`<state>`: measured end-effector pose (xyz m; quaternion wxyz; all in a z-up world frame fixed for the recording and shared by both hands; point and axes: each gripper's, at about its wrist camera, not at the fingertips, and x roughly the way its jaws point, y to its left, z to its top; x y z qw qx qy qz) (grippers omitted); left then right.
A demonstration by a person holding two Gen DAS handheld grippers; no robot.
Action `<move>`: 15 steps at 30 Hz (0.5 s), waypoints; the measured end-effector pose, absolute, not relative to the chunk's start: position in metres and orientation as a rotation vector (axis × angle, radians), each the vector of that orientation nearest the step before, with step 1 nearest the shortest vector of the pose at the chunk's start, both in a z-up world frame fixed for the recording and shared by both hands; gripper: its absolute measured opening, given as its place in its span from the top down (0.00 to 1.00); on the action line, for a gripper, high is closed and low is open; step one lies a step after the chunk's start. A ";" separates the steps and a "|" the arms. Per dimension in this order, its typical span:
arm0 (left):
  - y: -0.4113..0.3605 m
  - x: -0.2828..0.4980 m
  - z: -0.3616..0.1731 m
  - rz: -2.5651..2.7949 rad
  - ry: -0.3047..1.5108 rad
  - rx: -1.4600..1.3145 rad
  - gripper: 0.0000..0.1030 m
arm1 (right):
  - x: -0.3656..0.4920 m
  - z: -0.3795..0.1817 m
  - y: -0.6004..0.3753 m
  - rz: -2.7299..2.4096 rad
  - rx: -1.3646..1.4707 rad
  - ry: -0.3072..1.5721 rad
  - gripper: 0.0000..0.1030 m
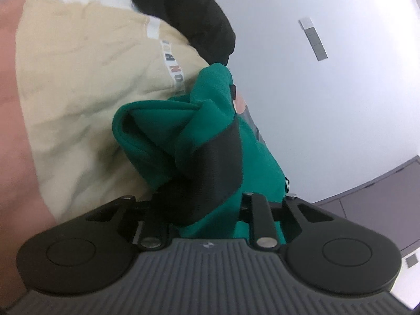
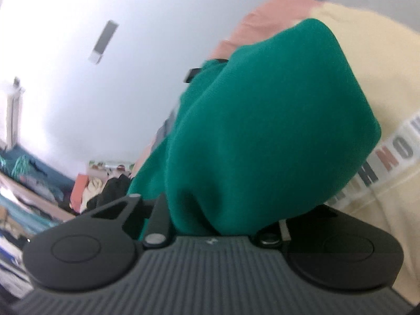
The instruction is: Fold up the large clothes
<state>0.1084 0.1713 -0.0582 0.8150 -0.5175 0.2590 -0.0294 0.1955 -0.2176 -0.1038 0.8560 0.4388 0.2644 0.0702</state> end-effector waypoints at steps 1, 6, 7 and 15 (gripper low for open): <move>0.172 0.105 -0.057 -0.065 0.548 -1.109 0.77 | 0.193 -0.101 -0.218 0.155 0.914 0.549 0.76; 0.176 0.077 -0.044 -0.068 0.542 -1.099 0.77 | 0.174 -0.090 -0.221 0.176 0.888 0.552 0.77; 0.176 0.070 -0.038 -0.072 0.540 -1.080 0.77 | 0.169 -0.085 -0.222 0.181 0.872 0.553 0.77; 0.178 0.003 0.003 -0.082 0.523 -1.024 0.77 | 0.126 -0.056 -0.235 0.231 0.870 0.554 0.77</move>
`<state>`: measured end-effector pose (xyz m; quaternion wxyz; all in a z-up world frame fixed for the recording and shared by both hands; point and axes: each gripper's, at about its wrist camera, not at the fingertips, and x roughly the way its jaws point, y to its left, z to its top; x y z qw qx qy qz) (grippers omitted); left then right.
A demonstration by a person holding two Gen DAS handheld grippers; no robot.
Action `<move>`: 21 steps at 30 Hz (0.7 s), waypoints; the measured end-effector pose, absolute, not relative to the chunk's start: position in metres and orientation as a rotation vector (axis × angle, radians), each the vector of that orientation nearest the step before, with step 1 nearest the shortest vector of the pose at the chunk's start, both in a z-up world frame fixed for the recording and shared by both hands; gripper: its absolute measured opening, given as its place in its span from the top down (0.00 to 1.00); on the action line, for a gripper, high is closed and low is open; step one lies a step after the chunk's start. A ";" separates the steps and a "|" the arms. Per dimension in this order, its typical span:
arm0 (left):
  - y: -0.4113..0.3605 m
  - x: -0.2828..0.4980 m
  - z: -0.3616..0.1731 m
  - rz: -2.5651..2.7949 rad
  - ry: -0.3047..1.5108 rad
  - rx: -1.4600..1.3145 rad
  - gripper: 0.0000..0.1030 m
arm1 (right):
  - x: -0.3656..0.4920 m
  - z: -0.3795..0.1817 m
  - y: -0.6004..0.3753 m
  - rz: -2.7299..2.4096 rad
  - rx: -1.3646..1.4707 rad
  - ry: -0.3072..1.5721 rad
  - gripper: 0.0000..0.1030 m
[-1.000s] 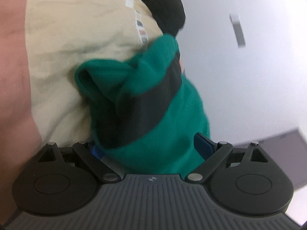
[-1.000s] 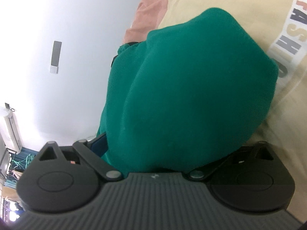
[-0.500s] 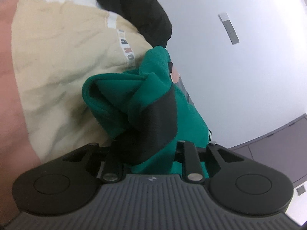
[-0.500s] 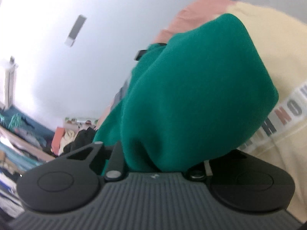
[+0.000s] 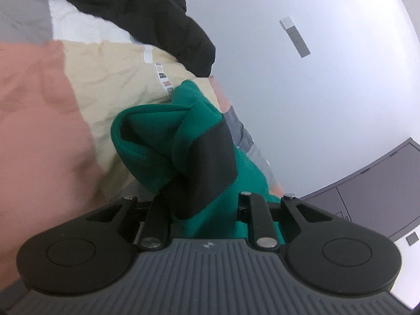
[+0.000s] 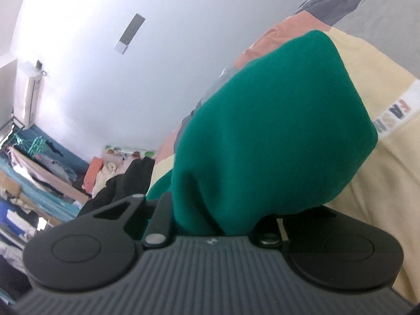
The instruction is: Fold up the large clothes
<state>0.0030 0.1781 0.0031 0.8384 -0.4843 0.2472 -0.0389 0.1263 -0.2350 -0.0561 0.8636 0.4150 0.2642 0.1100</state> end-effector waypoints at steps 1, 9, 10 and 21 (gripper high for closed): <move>0.178 -0.008 0.008 -0.081 0.519 -1.016 0.77 | 0.119 -0.054 -0.235 0.237 0.863 0.553 0.77; 0.170 -0.086 0.044 -0.069 0.478 -0.967 0.77 | 0.052 -0.024 -0.243 0.294 0.847 0.476 0.77; 0.169 -0.092 0.045 -0.067 0.480 -0.965 0.77 | 0.044 -0.022 -0.244 0.296 0.836 0.471 0.77; 0.175 -0.085 0.035 -0.107 0.515 -0.998 0.55 | 0.049 -0.025 -0.247 0.284 0.855 0.551 0.65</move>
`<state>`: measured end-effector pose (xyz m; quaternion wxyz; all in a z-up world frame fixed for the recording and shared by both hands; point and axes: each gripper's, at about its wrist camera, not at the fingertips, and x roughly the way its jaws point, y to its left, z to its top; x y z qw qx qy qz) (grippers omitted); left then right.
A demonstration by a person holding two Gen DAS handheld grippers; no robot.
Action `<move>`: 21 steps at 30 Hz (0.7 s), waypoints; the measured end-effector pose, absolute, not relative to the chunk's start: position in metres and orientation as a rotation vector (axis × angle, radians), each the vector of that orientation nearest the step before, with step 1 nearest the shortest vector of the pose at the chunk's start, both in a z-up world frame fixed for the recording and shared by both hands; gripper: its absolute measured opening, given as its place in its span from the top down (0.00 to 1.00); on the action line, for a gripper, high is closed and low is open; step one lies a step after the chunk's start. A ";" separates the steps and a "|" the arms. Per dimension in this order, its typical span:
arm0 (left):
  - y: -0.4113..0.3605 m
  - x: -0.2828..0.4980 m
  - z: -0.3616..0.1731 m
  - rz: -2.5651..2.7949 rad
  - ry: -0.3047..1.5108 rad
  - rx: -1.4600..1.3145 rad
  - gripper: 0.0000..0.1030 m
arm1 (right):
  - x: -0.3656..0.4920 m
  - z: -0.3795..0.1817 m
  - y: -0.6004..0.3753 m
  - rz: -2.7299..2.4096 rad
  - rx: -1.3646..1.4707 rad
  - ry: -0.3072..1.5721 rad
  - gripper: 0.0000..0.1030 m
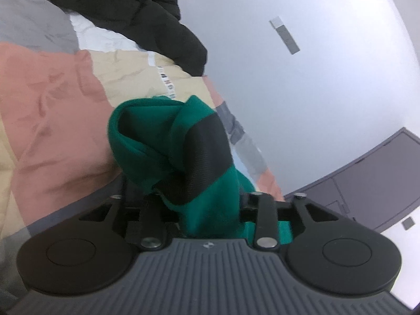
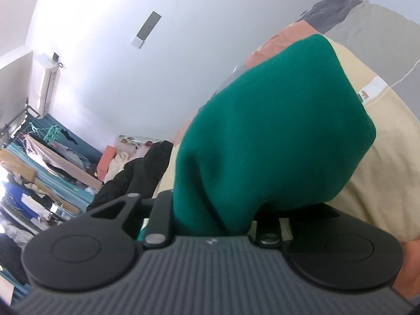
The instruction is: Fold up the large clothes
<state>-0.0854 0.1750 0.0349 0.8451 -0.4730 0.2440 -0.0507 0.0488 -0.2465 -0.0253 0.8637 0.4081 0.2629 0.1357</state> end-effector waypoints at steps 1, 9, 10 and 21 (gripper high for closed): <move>0.175 -0.085 0.035 -0.117 0.508 -1.001 0.53 | 0.049 -0.024 -0.246 0.291 0.860 0.547 0.62; 0.176 -0.074 0.048 -0.169 0.447 -0.973 0.44 | 0.065 -0.011 -0.239 0.335 0.841 0.540 0.37; 0.178 -0.074 0.049 -0.177 0.432 -0.971 0.44 | 0.068 -0.009 -0.240 0.343 0.843 0.537 0.37; 0.175 -0.017 0.060 -0.199 0.381 -0.880 0.42 | 0.128 0.003 -0.231 0.384 0.728 0.559 0.38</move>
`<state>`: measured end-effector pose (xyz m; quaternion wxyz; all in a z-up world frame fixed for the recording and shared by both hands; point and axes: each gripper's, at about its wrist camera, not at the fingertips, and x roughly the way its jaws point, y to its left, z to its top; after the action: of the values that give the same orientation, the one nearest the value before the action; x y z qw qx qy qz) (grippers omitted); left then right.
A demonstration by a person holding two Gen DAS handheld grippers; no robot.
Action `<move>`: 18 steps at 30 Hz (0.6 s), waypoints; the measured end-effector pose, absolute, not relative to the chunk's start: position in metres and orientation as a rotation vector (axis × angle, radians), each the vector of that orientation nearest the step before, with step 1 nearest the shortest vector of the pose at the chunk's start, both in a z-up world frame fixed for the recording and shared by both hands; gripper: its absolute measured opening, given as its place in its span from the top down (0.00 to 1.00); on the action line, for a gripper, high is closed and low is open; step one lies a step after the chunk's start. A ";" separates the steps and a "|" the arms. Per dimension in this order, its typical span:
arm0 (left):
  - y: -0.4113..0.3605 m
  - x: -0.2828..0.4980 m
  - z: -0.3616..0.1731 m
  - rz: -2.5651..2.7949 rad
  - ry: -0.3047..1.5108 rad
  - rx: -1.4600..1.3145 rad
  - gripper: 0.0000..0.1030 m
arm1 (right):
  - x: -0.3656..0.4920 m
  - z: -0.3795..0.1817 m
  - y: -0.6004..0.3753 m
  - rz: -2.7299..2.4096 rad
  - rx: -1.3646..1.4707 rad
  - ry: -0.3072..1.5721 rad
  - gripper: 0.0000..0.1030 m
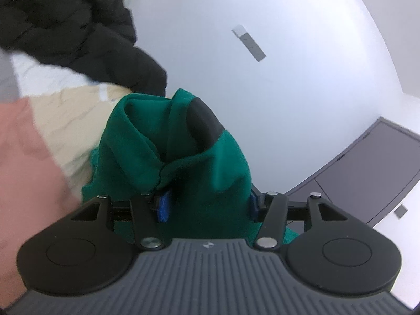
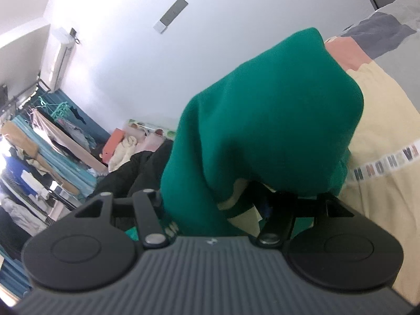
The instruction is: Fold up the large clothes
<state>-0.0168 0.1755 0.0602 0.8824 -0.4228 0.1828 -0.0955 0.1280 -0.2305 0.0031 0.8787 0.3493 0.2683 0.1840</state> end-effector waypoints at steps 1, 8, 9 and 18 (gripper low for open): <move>0.175 -0.010 0.060 -0.199 0.377 -0.874 0.41 | 0.135 0.002 -0.232 0.385 0.736 0.566 0.38; 0.162 0.029 0.063 -0.190 0.340 -0.798 0.41 | 0.171 -0.005 -0.234 0.383 0.744 0.600 0.37; 0.161 0.034 0.062 -0.189 0.333 -0.793 0.41 | 0.176 -0.006 -0.234 0.383 0.750 0.601 0.36; 0.172 0.100 0.038 -0.144 0.377 -0.855 0.41 | 0.219 -0.026 -0.221 0.402 0.780 0.590 0.31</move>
<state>0.1004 0.1717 0.0382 0.8902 -0.4119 0.1817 -0.0694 0.2187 -0.2212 -0.0260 0.8636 0.3719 0.2813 0.1916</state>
